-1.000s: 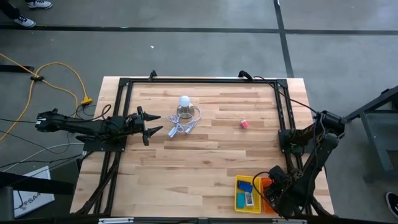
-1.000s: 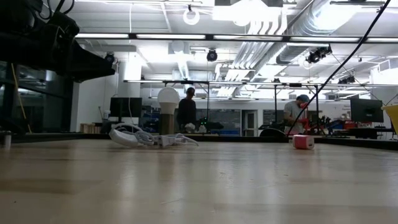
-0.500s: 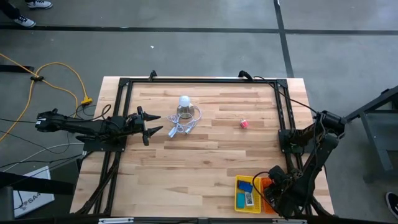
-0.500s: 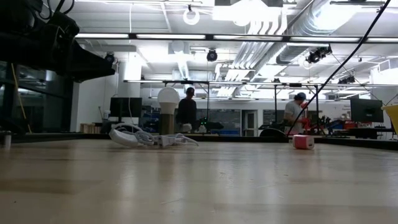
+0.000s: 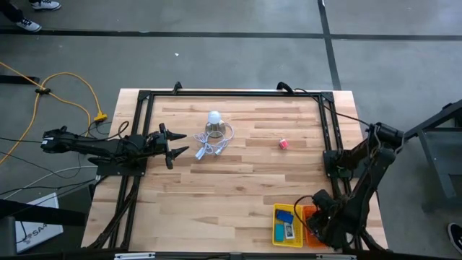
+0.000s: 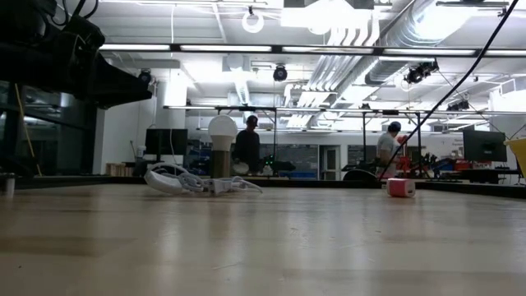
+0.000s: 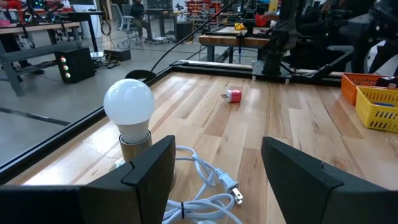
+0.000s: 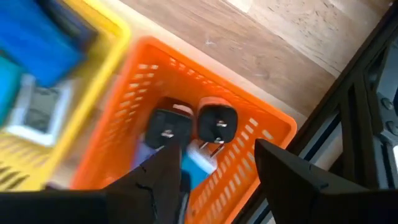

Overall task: Pick & Place Office items
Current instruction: Put the pink charger adapter into the orange basket

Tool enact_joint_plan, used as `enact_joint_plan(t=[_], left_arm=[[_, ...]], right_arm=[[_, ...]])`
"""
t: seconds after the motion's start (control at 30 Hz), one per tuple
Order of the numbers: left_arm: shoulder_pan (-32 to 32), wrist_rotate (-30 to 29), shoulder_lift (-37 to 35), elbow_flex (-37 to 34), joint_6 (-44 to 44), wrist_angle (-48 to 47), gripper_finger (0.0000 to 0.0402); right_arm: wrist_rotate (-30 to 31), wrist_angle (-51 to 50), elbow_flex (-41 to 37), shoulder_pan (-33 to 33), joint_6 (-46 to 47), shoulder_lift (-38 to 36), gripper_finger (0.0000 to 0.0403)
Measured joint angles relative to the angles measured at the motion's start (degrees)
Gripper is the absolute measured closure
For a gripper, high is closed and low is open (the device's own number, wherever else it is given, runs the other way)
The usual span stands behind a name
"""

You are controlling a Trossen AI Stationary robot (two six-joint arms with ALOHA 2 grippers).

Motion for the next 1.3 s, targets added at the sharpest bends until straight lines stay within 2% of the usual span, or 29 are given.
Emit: enact_joint_plan(t=[0.1, 0.27, 0.5, 0.63, 1.07, 1.3], left_arm=[[0.0, -0.01, 0.0, 0.0, 0.0, 0.0, 0.0171], [0.01, 0.0, 0.0, 0.0, 0.0, 0.0, 0.0171], [-0.01, 0.02, 0.0, 0.0, 0.0, 0.0, 0.0171], [0.0, 0.01, 0.02, 0.0, 0.0, 0.0, 0.0171], [0.02, 0.0, 0.01, 0.0, 0.0, 0.0, 0.0171], [-0.01, 0.01, 0.0, 0.0, 0.0, 0.0, 0.0171]], right_arm=[[1.66, -0.54, 0.0, -0.97, 0.0, -4.47, 0.0213], [9.98, -3.79, 0.04, -3.77, -2.31, -11.28, 0.0213], [12.03, -10.18, -0.29, -12.9, -12.67, -11.47, 0.0213], [13.53, -8.6, -1.14, -20.66, -19.47, -11.44, 0.0213], [9.86, 4.06, -8.21, -50.13, -49.92, -11.53, 0.0213], [9.49, 6.67, -9.4, -61.8, -62.61, -11.62, 0.0213]])
